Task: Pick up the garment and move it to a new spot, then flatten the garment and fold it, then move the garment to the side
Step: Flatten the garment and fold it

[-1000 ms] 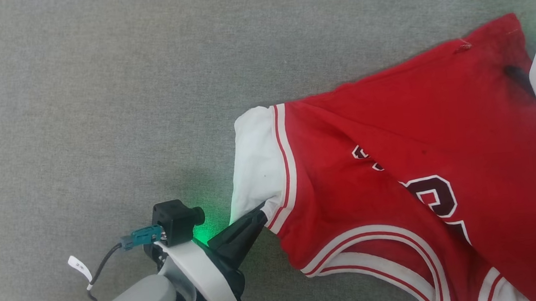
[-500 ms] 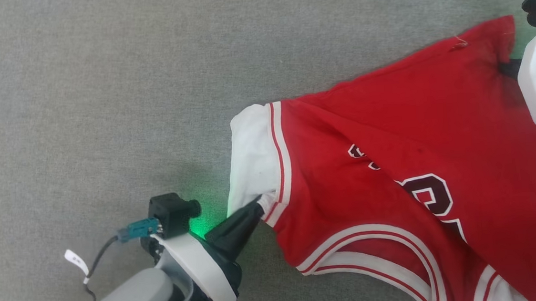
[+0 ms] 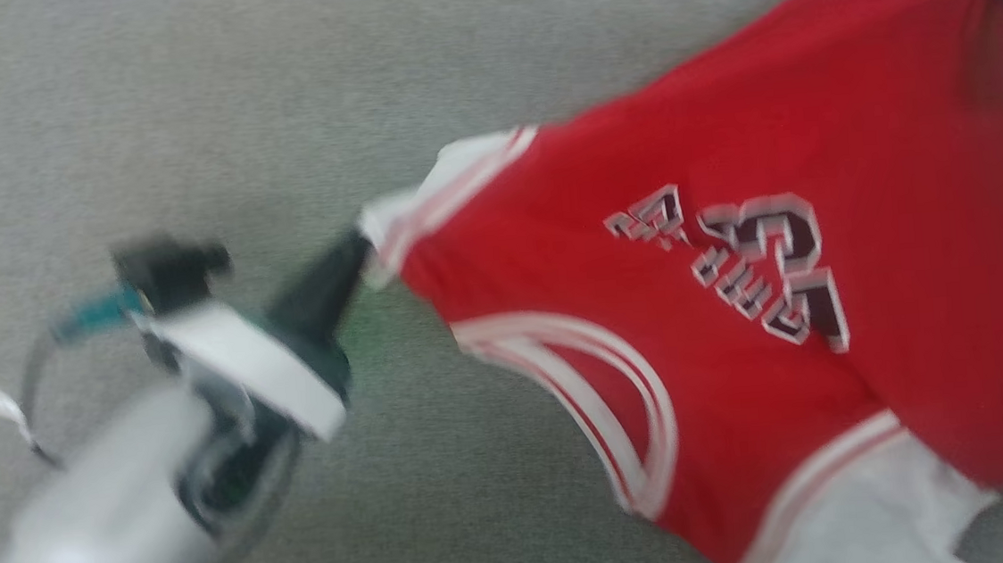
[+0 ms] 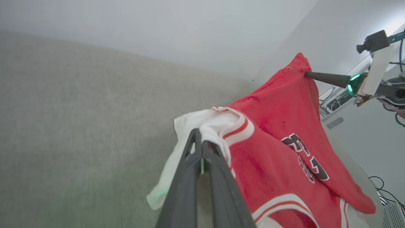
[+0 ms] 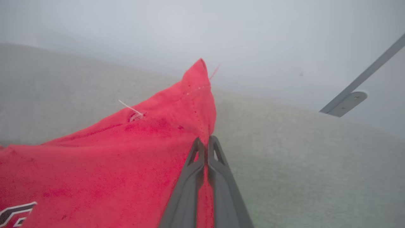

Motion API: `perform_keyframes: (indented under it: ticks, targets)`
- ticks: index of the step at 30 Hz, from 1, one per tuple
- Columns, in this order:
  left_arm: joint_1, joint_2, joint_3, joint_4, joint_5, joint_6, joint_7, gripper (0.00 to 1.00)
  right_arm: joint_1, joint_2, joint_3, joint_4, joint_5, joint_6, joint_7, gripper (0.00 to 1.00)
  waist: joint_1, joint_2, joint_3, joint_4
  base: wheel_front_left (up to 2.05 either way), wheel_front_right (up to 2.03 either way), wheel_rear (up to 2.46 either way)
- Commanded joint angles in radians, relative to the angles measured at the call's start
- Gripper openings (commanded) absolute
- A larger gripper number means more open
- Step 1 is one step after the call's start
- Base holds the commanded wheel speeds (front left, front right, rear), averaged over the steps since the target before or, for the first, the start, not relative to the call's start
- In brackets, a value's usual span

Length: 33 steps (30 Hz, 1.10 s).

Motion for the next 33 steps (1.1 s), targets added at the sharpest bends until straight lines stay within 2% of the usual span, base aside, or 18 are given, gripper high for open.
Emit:
perform_keyframes:
  ticks: [1, 6, 12, 16, 20, 24, 28, 33]
  targets:
    - [-0.046, 0.009, 0.003, 0.008, -0.019, 0.002, 0.004, 0.00, -0.032, -0.002, -0.016, 0.017, -0.017, -0.002, -0.017, 0.00, 0.0000, -0.0001, 0.007, -0.014, 0.00, 0.00, 0.00]
    - [-0.294, 0.020, 0.026, 0.101, -0.101, 0.002, 0.042, 0.00, -0.180, 0.038, -0.113, 0.110, -0.095, -0.002, -0.119, 0.00, 0.0000, -0.0001, 0.060, -0.044, 0.00, 0.00, 0.00]
    - [-0.635, -0.024, 0.098, 0.330, -0.149, 0.003, 0.065, 0.00, -0.406, 0.094, -0.214, 0.225, -0.223, -0.002, -0.255, 0.00, 0.0000, -0.0001, 0.124, -0.080, 0.00, 0.00, 0.00]
    - [-0.850, -0.056, 0.158, 0.477, -0.140, 0.003, 0.030, 0.00, -0.546, 0.121, -0.287, 0.296, -0.294, -0.003, -0.349, 0.00, 0.0000, -0.0001, 0.145, -0.095, 0.00, 0.00, 0.00]
    - [-0.997, -0.080, 0.220, 0.550, -0.120, 0.004, -0.001, 0.00, -0.629, 0.146, -0.355, 0.377, -0.337, -0.006, -0.425, 0.00, 0.0000, -0.0001, 0.147, -0.104, 0.00, 0.00, 0.00]
    - [-0.981, -0.100, 0.244, 0.526, -0.155, 0.004, -0.006, 0.00, -0.632, 0.170, -0.374, 0.440, -0.356, -0.006, -0.467, 0.00, 0.0000, -0.0001, 0.138, -0.103, 0.00, 0.00, 0.00]
    - [-0.834, -0.099, 0.209, 0.416, -0.209, 0.003, -0.004, 0.00, -0.537, 0.199, -0.315, 0.458, -0.326, -0.004, -0.453, 0.00, 0.0000, -0.0001, 0.129, -0.096, 0.00, 0.00, 0.00]
    - [-0.604, -0.082, 0.206, 0.247, -0.291, 0.003, -0.004, 0.00, -0.386, 0.192, -0.250, 0.409, -0.242, -0.002, -0.438, 0.00, 0.0000, -0.0001, 0.122, -0.094, 0.00, 0.00, 0.00]
